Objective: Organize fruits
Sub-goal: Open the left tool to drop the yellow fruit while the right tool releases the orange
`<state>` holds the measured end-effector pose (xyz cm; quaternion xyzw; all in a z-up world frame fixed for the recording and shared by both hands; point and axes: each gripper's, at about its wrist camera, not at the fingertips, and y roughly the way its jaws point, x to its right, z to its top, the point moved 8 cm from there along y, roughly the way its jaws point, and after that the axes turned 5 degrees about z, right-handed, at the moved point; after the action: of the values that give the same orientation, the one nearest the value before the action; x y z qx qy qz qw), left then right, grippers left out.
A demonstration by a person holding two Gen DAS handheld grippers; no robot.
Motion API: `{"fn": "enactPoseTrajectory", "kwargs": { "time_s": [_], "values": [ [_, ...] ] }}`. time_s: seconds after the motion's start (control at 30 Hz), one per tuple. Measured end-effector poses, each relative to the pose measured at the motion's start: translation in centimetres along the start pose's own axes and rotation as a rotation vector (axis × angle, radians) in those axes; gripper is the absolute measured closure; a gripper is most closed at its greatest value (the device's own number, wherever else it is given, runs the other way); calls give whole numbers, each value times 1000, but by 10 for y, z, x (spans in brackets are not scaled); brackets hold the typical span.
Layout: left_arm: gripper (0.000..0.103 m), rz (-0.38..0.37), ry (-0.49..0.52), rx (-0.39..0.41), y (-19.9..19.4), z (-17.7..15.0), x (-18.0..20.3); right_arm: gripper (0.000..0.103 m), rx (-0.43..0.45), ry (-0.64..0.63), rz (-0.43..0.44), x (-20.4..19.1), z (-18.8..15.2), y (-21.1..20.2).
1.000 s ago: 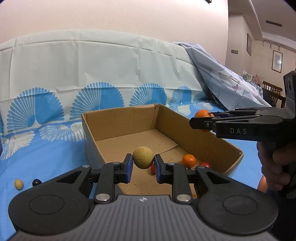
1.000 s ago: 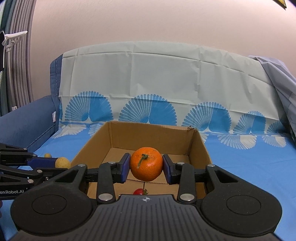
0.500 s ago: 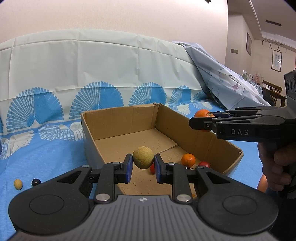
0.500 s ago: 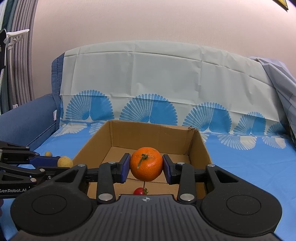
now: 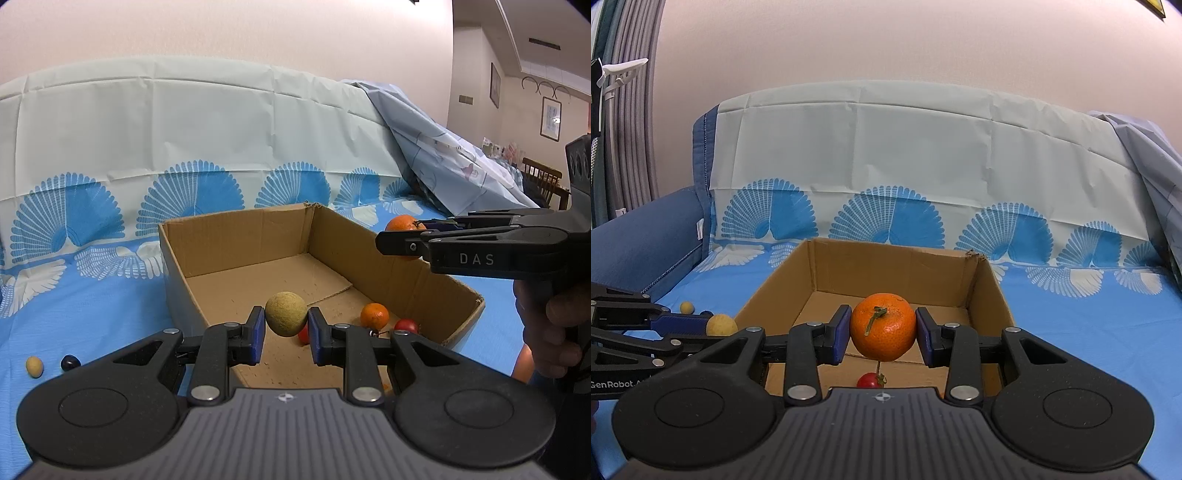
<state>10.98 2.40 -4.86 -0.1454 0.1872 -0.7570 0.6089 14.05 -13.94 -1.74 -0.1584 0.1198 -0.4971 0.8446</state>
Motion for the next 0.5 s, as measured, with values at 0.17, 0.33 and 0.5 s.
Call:
{"fn": "enactPoseTrajectory", "kwargs": {
  "time_s": [0.17, 0.33, 0.5],
  "values": [
    [76, 0, 2, -3, 1, 0, 1, 64, -2, -1, 0, 1, -1, 1],
    [76, 1, 3, -3, 1, 0, 1, 64, -3, -5, 1, 0, -1, 1],
    [76, -2, 8, -3, 1, 0, 2, 64, -3, -12, 3, -3, -2, 2]
  ]
}}
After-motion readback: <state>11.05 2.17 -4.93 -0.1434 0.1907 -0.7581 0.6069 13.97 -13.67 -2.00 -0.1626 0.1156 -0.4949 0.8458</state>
